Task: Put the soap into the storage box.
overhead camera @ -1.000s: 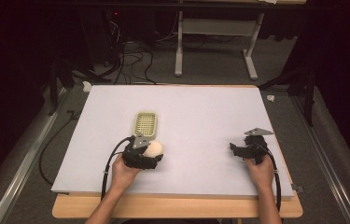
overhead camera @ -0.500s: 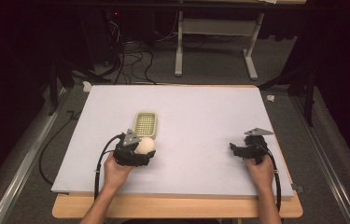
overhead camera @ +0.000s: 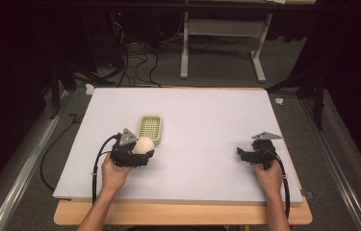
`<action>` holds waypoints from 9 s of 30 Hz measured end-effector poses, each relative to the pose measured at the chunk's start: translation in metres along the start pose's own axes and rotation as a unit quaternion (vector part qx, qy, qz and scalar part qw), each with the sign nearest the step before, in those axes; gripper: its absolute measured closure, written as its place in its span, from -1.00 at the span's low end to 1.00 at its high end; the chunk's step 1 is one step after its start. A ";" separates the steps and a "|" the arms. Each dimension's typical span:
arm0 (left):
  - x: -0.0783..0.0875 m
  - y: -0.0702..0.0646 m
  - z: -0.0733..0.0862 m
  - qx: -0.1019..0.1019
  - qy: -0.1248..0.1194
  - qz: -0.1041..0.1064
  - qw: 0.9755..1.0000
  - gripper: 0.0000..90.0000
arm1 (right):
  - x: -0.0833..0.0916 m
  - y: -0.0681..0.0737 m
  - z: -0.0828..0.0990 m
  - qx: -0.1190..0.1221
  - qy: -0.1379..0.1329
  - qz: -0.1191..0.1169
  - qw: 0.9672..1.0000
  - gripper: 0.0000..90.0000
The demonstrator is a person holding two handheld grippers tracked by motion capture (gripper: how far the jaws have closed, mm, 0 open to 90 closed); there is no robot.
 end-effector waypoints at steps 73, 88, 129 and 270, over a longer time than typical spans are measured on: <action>-0.069 0.053 -0.044 0.030 0.060 -0.043 0.997 -0.45 | 0.000 0.000 0.000 0.001 -0.001 0.001 1.000 -0.50; -0.081 0.058 -0.037 0.036 0.079 -0.043 0.995 -0.45 | 0.000 0.000 0.000 0.002 -0.001 0.001 1.000 -0.50; -0.037 0.059 -0.047 0.034 0.017 -0.050 0.998 -0.60 | 0.000 0.000 0.000 0.002 -0.001 0.001 1.000 -0.50; 0.023 0.081 0.060 0.111 0.029 -0.095 0.989 -0.55 | 0.000 0.000 0.000 -0.001 0.001 0.000 1.000 -0.50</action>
Point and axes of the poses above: each handheld gripper's, and its own axes: x roughly backward along the jaws, z roughly out of its underside, y roughly to its left, the point moved 7 cm from there along -x, roughly forward along the jaws, and after that the axes turned 3 degrees about z, right-handed, at the moved point
